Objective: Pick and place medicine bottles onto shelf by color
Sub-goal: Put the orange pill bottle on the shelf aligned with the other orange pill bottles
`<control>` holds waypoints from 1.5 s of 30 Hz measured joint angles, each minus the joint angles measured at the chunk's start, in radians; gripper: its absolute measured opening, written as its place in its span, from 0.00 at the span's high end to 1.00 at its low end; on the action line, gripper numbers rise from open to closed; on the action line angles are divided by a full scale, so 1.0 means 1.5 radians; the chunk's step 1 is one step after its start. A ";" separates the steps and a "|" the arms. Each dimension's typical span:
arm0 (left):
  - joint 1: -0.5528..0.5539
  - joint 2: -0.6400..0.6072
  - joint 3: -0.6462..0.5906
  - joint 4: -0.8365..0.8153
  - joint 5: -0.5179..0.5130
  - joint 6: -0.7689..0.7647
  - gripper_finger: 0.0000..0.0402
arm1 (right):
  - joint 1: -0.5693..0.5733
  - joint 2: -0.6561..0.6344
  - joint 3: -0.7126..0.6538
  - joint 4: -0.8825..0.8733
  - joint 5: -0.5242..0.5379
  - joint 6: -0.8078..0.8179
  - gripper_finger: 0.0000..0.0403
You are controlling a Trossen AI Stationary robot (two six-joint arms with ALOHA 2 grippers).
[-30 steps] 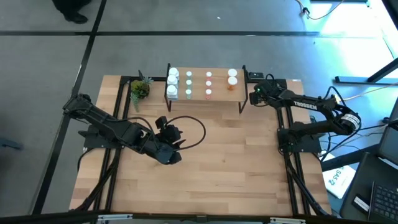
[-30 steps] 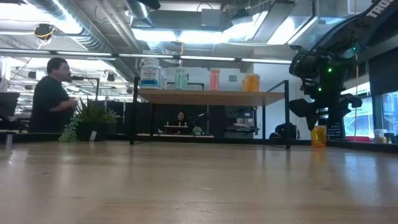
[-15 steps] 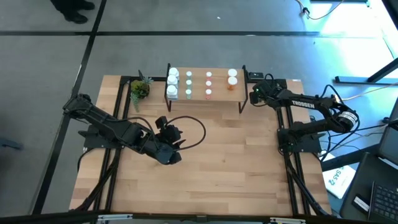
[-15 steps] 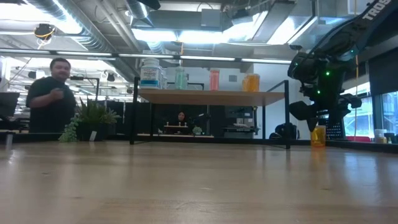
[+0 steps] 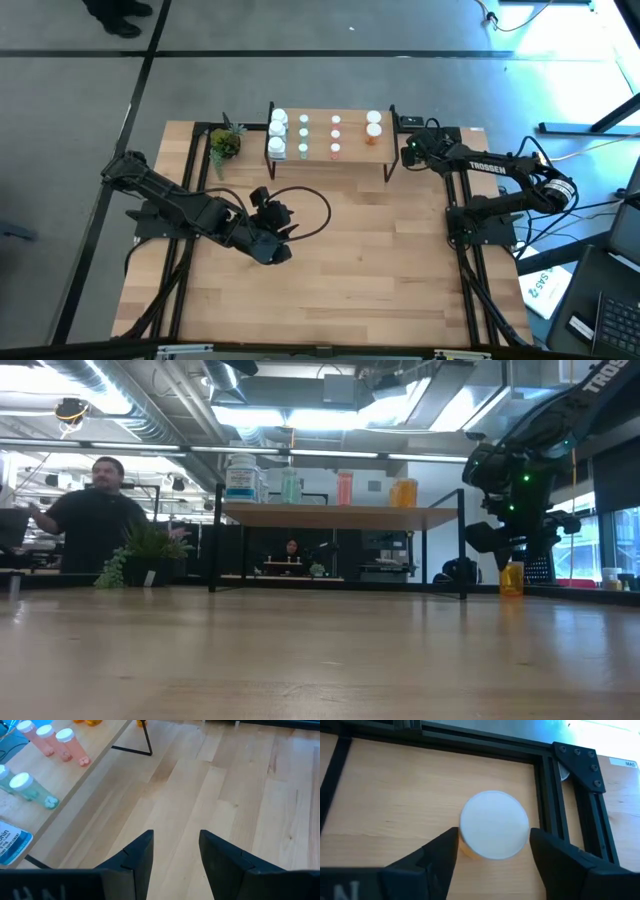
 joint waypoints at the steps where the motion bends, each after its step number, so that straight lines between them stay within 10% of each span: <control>1: 0.000 0.000 0.000 0.000 0.000 0.000 0.62 | 0.000 0.001 0.000 0.002 0.002 0.000 0.40; 45: 0.000 0.000 0.000 -0.001 0.002 0.000 0.62 | 0.001 0.024 -0.002 -0.002 -0.019 -0.039 0.66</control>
